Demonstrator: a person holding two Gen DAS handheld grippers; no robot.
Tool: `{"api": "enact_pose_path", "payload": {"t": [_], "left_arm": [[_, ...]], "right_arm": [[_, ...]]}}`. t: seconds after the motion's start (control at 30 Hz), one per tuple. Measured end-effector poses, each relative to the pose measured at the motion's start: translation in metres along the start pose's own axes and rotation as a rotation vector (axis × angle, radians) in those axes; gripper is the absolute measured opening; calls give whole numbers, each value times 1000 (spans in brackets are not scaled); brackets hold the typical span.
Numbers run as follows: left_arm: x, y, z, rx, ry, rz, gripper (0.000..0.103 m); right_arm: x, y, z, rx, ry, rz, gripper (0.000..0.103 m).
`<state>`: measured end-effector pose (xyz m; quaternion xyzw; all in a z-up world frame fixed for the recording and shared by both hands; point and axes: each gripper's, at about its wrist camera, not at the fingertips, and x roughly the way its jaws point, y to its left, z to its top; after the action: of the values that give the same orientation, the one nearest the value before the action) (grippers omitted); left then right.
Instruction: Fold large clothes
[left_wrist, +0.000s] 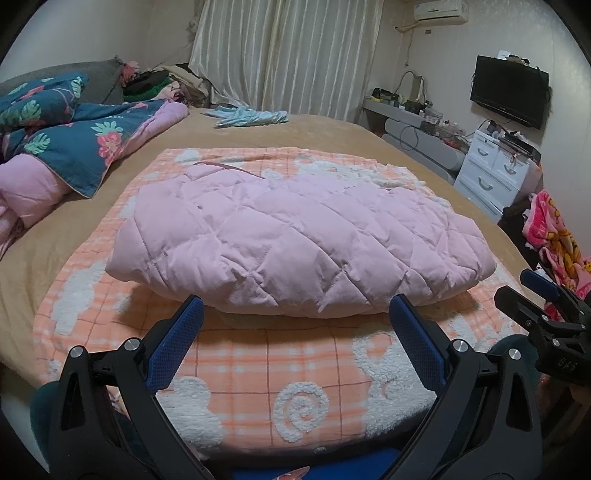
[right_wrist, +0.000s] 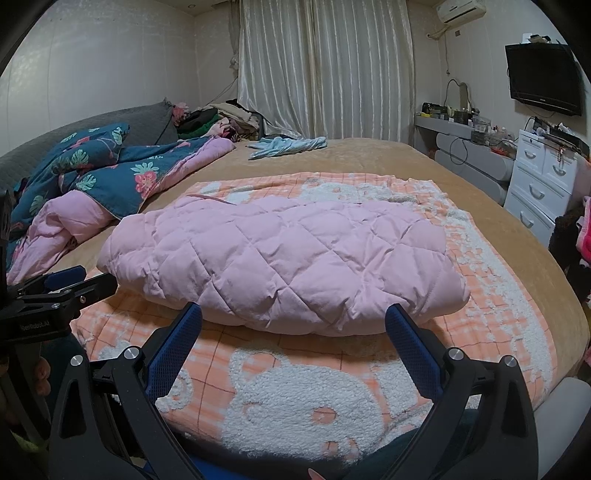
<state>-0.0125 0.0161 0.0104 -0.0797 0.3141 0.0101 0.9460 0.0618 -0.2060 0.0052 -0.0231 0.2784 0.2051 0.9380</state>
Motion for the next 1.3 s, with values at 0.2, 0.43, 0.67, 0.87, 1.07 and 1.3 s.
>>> {"api": "enact_pose_path", "payload": {"t": [0.2, 0.43, 0.67, 0.87, 1.07, 1.3], "left_arm": [[0, -1, -1, 2, 1, 13, 94], [0, -1, 0, 3, 2, 15, 94], [0, 0, -1, 5, 2, 18, 94], [0, -1, 0, 4, 3, 17, 94], [0, 1, 0, 5, 3, 21, 94], [-1, 4, 0, 4, 5, 26, 94]], "right_arm": [[0, -1, 0, 1, 1, 2, 99], [0, 0, 0, 3, 2, 1, 99], [-1, 0, 0, 4, 1, -1, 99], [-2, 1, 1, 6, 1, 0, 99], [-3, 1, 1, 9, 1, -2, 99], [-5, 1, 3, 9, -7, -2, 99]]}}
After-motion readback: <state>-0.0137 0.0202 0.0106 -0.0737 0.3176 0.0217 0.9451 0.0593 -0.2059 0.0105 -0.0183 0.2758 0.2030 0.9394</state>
